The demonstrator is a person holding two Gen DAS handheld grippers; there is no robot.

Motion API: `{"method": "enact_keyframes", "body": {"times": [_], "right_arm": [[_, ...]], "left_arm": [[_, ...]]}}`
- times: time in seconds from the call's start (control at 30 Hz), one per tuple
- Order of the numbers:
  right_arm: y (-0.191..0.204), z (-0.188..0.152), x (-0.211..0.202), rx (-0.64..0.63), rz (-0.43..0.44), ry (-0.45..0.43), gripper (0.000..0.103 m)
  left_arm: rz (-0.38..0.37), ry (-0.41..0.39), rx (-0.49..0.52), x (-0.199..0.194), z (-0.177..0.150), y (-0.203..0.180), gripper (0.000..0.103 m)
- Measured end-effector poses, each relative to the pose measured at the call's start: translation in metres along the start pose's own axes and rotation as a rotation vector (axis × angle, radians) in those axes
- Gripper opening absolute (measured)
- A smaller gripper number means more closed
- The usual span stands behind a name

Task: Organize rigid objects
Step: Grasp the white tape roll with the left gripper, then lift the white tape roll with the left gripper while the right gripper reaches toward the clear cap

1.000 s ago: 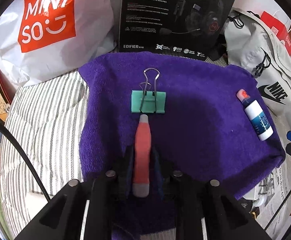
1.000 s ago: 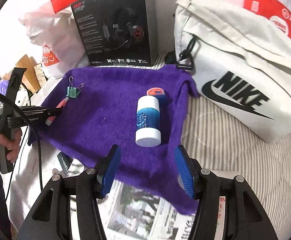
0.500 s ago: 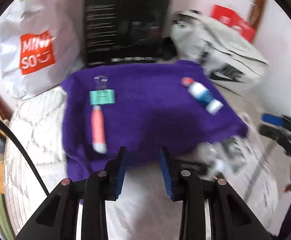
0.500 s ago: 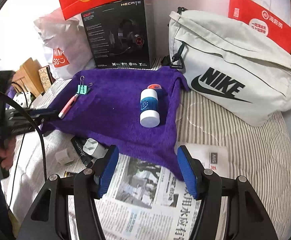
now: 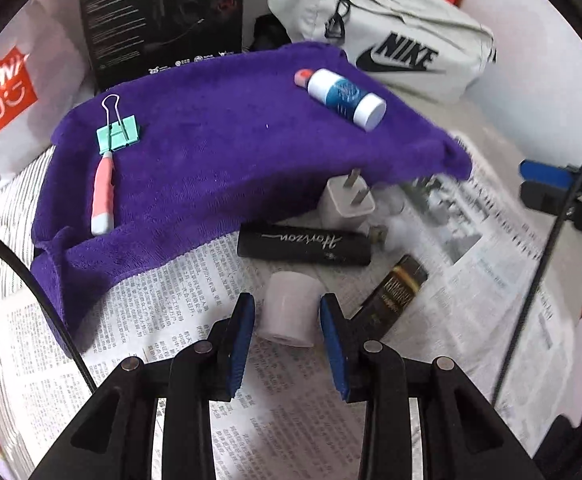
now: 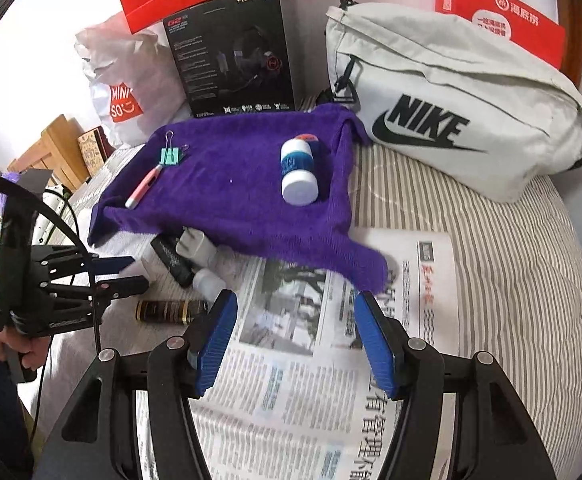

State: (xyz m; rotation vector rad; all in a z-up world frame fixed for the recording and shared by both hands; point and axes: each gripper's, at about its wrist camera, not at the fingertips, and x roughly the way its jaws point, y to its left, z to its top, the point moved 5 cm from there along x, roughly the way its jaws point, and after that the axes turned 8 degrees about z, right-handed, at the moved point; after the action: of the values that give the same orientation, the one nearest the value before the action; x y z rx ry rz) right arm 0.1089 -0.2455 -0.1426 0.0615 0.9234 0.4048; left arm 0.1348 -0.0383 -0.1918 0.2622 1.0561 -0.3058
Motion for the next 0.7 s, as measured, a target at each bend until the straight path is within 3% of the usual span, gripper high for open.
{"method": "enact_keyframes", "body": {"times": [0.27,0.57,0.7], "right_arm": [[0.006,-0.008,0.009,0.002,0.024,0.015,0.061],[0.029,0.004,0.051,-0.048,0.067,0.041,0.061],[0.036,0.015,0.067,-0.098,0.047,0.033,0.055]], "left_arm": [[0.047,-0.007,0.034,0.004,0.002,-0.004,0.027],[0.109,0.002,-0.091,-0.011,-0.03,0.038,0.027],[0.084,-0.008,-0.126,-0.018,-0.04,0.045,0.027]]}}
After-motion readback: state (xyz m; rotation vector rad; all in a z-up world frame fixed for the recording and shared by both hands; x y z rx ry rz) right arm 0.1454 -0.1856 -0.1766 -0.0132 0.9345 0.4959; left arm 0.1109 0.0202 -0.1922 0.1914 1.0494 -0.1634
